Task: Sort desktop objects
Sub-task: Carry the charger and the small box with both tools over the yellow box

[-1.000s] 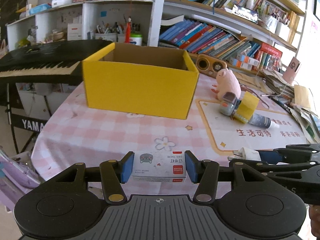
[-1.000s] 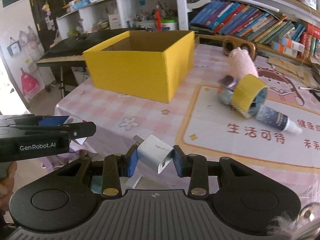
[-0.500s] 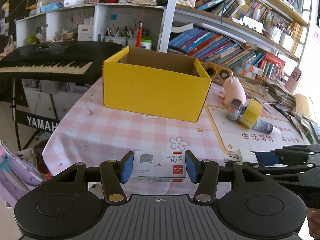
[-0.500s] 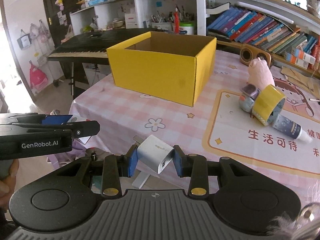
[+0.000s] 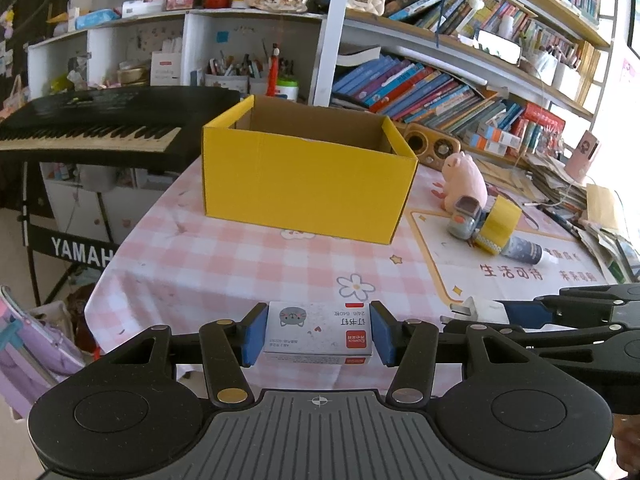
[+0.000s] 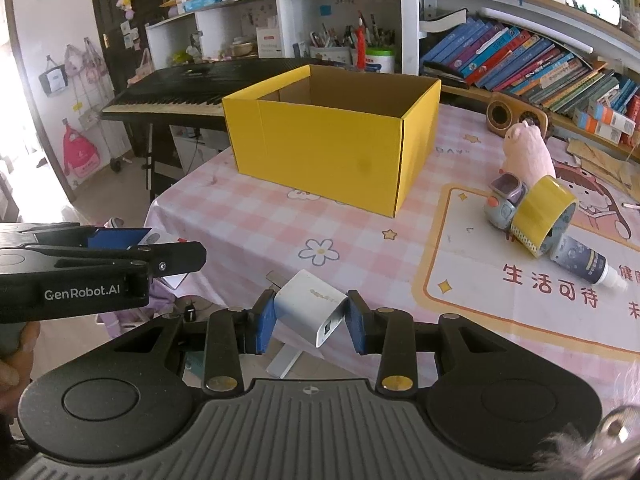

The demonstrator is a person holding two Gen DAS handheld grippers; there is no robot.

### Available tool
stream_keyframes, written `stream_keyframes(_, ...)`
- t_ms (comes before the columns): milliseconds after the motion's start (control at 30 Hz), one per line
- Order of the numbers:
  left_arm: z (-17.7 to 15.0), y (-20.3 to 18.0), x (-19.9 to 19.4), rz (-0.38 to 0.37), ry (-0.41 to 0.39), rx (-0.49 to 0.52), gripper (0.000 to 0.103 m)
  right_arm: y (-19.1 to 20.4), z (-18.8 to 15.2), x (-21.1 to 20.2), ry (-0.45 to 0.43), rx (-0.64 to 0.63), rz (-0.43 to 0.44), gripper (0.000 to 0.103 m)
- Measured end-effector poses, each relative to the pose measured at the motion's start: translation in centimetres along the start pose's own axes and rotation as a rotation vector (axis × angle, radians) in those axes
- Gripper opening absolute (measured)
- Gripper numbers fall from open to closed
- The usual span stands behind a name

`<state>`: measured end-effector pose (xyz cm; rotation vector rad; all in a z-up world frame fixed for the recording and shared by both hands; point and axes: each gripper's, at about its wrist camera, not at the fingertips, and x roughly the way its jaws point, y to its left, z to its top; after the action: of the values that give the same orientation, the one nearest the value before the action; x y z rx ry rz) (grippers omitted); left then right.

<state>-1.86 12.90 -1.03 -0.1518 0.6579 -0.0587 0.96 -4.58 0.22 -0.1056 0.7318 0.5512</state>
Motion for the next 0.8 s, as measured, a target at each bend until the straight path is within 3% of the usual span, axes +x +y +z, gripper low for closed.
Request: stream_keyframes(800,0.5,1.4,0.9,-0.004,0.019,0.011,0.052,0.7,0.8,1.8,0.033,0.004,0.012,0.035)
